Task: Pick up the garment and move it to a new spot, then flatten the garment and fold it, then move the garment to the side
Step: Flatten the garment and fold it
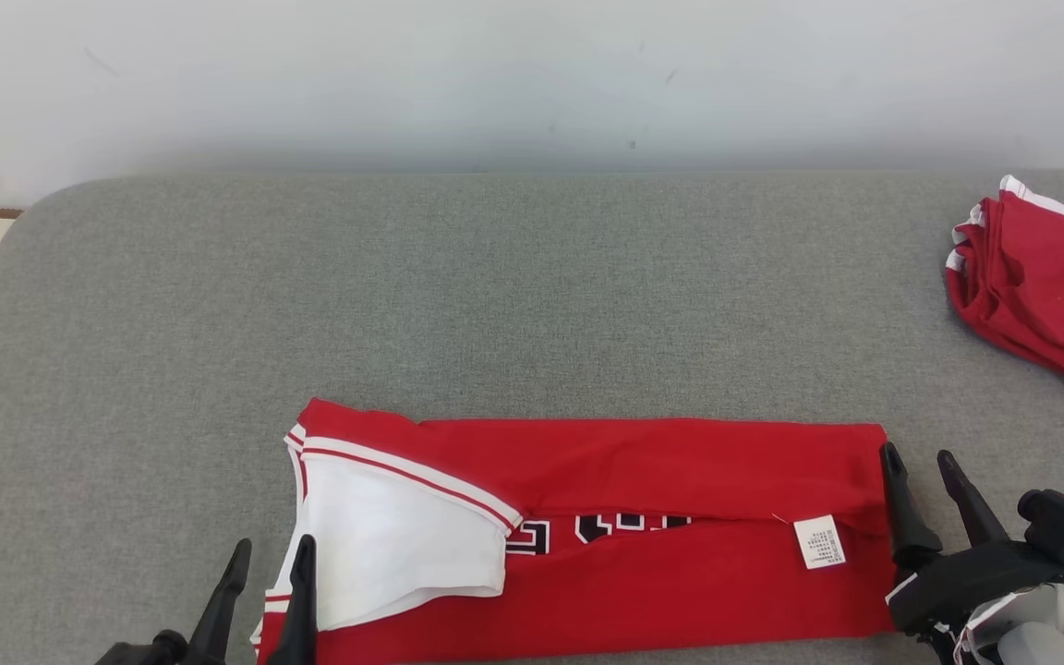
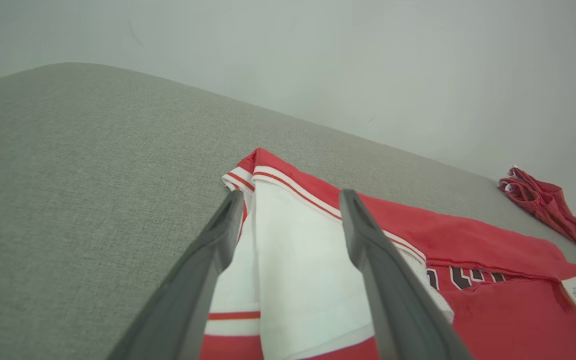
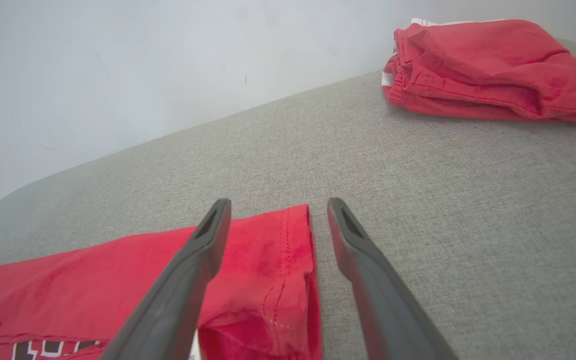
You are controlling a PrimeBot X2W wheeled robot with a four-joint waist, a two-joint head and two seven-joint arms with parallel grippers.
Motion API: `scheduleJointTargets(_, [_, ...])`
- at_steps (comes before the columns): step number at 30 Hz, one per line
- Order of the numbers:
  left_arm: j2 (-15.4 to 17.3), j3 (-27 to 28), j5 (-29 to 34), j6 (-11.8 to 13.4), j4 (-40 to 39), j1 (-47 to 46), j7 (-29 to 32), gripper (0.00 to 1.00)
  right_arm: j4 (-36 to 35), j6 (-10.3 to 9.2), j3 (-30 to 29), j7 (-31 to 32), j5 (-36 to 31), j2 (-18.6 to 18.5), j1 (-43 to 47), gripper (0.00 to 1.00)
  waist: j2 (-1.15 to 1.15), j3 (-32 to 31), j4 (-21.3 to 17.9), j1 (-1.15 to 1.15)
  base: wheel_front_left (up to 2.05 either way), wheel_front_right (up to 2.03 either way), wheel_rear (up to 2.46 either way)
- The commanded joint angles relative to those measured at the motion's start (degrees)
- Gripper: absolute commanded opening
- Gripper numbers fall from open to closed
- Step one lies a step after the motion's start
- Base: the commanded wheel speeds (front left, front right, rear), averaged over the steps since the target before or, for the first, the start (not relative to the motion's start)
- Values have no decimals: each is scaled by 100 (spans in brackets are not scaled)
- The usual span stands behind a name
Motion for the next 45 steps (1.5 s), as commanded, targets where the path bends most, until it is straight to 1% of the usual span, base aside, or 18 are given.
scheduleJointTargets(1, [-22,41,114,30,-33,122,-20,100,50,-4,-12,-10,-93,6,74,100,0,-24,15,0,0,0,0])
scheduleJointTargets(7, [-103,291,572,187,-194,236,-20,100,388,-3,-122,185,-279,90,68,100,0,-107,89,0,0,0,0])
scheduleJointTargets(12, [-152,546,782,318,-292,344,-20,100,559,-4,-219,311,-396,178,99,100,0,-173,139,0,0,0,0])
scheduleJointTargets(16, [-190,677,869,305,-339,405,-20,100,695,-4,-300,444,-467,222,107,100,0,-206,178,0,0,0,0])
scheduleJointTargets(21, [-225,671,920,307,-391,436,-20,100,913,-4,-375,610,-519,308,67,100,0,-212,230,0,0,0,0])
scheduleJointTargets(29, [-255,642,896,315,-384,447,-20,100,1225,-4,-271,821,-442,424,-18,100,0,-195,318,0,0,0,0])
scheduleJointTargets(30, [-255,649,887,312,-380,451,-20,100,1260,-3,-232,848,-433,425,-34,27,0,-194,325,0,0,0,0])
scheduleJointTargets(31, [-257,656,882,308,-373,453,-20,100,1256,-3,-203,824,-414,427,-51,0,0,-191,330,0,0,0,0])
scheduleJointTargets(34, [-259,670,868,312,-352,456,-20,100,1230,-2,-139,714,-356,413,-102,0,0,-187,332,0,0,0,0])
scheduleJointTargets(37, [-260,682,847,325,-348,482,-20,100,1236,-3,-157,583,-337,320,-156,0,0,-199,313,0,0,0,0])
scheduleJointTargets(45, [-262,675,758,379,-363,507,-20,100,1292,-5,-383,437,-305,-108,-233,0,0,-240,183,0,0,0,0])
